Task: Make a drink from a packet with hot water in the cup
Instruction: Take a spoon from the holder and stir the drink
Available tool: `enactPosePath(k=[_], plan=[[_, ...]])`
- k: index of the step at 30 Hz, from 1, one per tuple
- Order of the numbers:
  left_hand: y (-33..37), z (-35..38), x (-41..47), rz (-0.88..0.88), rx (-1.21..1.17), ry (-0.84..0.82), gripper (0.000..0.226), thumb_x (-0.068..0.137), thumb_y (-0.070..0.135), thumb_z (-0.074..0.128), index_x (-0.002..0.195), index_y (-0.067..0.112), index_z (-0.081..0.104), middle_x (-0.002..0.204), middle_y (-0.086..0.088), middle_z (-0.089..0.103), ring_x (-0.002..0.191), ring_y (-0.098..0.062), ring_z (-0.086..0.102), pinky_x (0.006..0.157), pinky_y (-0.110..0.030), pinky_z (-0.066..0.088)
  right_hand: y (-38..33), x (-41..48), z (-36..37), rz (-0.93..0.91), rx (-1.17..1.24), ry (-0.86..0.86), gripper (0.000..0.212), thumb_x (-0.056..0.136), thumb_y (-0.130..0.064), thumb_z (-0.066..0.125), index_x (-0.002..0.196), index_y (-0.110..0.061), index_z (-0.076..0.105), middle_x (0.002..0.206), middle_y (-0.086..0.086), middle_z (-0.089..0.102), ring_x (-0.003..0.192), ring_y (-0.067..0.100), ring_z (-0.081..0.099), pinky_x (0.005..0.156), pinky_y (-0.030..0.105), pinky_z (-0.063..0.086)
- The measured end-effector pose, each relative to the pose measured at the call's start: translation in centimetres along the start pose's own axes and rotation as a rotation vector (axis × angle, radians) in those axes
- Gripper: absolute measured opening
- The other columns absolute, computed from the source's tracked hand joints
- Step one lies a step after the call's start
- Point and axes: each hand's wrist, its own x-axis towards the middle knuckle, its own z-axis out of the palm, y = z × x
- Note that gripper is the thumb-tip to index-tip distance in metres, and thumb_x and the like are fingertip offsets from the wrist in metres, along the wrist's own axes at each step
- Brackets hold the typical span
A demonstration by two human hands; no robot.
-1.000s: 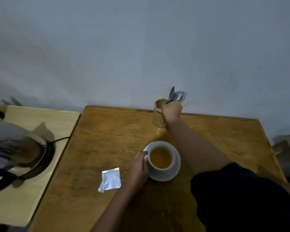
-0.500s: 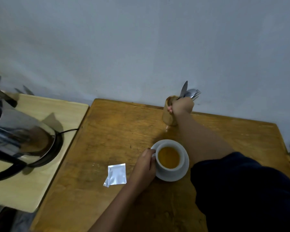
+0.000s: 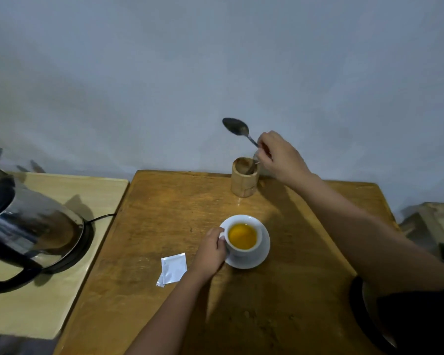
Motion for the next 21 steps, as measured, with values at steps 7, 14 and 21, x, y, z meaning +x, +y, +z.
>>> enactPosePath(k=[7,14,21], plan=[[0.3,-0.2,0.1,-0.075,-0.012,-0.016,0.029,0.095,0.015,0.039,0.118,0.007,0.054,0.122,-0.013,0.056,0.113,-0.024,0.052,0.09,-0.025,0.035,0.0,-5.1,-2.8,0.06,-0.221,-0.546,0.011,0.087,-0.021,0.049,0.079,-0.016,0.055,0.081,0.004,0.058,0.079,0.026,0.055,0.068,0.039,0.046],[0.3,-0.3,0.2,-0.073,0.01,-0.012,0.03,0.094,0.013,0.041,0.12,0.004,0.054,0.125,-0.015,0.056,0.114,-0.027,0.052,0.089,-0.025,0.035,-1.3,-7.7,-1.6,0.096,-0.248,-0.6,0.013,0.076,-0.007,0.053,0.073,-0.007,0.066,0.073,0.007,0.06,0.073,0.026,0.058,0.061,0.035,0.045],[0.4,-0.6,0.2,-0.097,-0.014,-0.037,0.031,0.094,0.015,0.041,0.122,0.007,0.054,0.126,-0.013,0.056,0.114,-0.026,0.052,0.095,-0.03,0.039,-2.4,-7.8,1.2,0.101,-0.224,-0.572,0.013,0.079,-0.001,0.053,0.075,-0.005,0.066,0.078,0.01,0.063,0.071,0.021,0.056,0.056,0.03,0.041]])
